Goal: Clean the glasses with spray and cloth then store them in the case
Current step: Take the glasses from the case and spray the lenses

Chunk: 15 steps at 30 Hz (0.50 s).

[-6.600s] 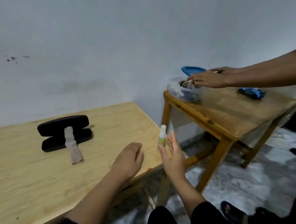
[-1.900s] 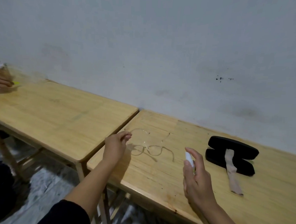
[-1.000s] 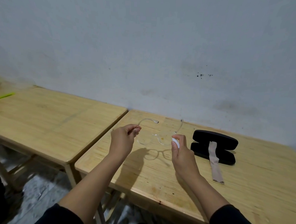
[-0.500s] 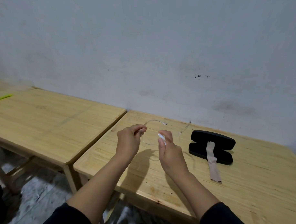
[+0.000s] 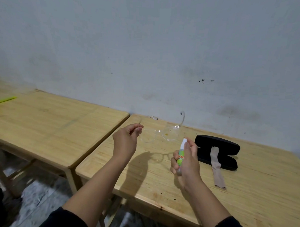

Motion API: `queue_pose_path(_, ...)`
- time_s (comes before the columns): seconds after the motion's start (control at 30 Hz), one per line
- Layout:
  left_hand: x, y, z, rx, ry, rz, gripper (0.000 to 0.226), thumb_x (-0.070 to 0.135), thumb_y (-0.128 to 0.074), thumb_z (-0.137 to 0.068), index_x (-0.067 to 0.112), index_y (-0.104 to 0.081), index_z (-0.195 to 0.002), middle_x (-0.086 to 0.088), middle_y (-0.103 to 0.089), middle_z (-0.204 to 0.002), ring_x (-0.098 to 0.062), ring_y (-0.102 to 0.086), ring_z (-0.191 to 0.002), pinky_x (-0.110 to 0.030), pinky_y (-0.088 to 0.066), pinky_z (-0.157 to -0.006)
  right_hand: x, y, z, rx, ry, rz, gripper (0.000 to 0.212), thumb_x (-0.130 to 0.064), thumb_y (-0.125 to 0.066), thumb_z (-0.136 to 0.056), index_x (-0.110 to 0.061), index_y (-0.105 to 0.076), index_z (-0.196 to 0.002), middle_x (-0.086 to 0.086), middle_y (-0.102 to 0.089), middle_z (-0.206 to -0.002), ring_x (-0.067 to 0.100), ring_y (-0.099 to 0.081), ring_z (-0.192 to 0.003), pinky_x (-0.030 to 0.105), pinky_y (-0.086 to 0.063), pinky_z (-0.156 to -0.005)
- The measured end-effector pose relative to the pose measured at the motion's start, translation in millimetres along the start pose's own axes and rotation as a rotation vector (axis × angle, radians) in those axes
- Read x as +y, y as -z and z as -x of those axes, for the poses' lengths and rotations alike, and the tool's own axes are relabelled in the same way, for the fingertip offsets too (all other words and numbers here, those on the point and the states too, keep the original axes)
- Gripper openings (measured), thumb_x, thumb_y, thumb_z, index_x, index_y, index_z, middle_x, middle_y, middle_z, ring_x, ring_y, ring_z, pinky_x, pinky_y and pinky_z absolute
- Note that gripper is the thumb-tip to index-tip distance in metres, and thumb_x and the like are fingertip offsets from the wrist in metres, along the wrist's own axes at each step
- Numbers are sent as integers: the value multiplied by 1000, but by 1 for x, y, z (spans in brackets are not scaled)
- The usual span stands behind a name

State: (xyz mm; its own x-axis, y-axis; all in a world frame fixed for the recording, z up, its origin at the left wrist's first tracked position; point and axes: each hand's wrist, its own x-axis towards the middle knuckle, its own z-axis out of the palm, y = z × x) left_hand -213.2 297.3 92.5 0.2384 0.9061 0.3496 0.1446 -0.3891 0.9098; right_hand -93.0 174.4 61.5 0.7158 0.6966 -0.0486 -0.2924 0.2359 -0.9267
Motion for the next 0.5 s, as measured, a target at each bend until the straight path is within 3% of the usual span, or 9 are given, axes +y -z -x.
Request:
queue_pose_path(0.17,5,-1,0,6,12,44,17,11,-55,-91,12,-71,-94,5,-70,-80,12,-62,-68,3,-38,-61,-9,-4,-6,-76,-97,-160,17,-35,-35,-100,-28,-47,-110,0,-39,-49,9,-27,-29,14,-21,-32)
queue_pose_path(0.5,17,-10,1,16,23,128,16,9,-55,-90,11,-70,-94,6,-68,-76,-1,-65,-77,0,-42,-63,8,-27,-1,-247,-233,-190,18,-32,-35,-99,-29,-49,-110,0,-43,-49,8,-30,-29,13,-24,-29)
